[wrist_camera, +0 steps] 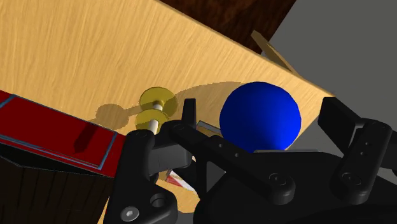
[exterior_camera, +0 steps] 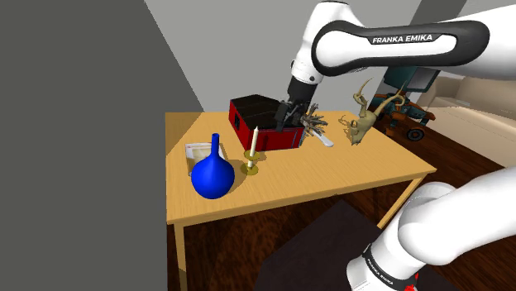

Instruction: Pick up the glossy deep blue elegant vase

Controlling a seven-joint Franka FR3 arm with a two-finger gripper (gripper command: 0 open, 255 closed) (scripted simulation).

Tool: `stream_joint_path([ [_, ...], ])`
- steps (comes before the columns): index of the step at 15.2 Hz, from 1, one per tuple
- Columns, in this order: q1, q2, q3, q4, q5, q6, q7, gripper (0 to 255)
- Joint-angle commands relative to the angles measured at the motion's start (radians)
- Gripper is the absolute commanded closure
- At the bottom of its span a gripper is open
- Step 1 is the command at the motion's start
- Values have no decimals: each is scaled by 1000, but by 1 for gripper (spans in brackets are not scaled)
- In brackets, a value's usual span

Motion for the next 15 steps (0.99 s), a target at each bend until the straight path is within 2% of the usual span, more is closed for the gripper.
stream_joint_path([
  [1, 6, 67, 22, 23, 0, 58, 22, 0],
  [8, 19, 306, 82, 154, -36, 208, 97, 0],
  [15, 43, 558, 120, 348, -120, 299, 186, 0],
])
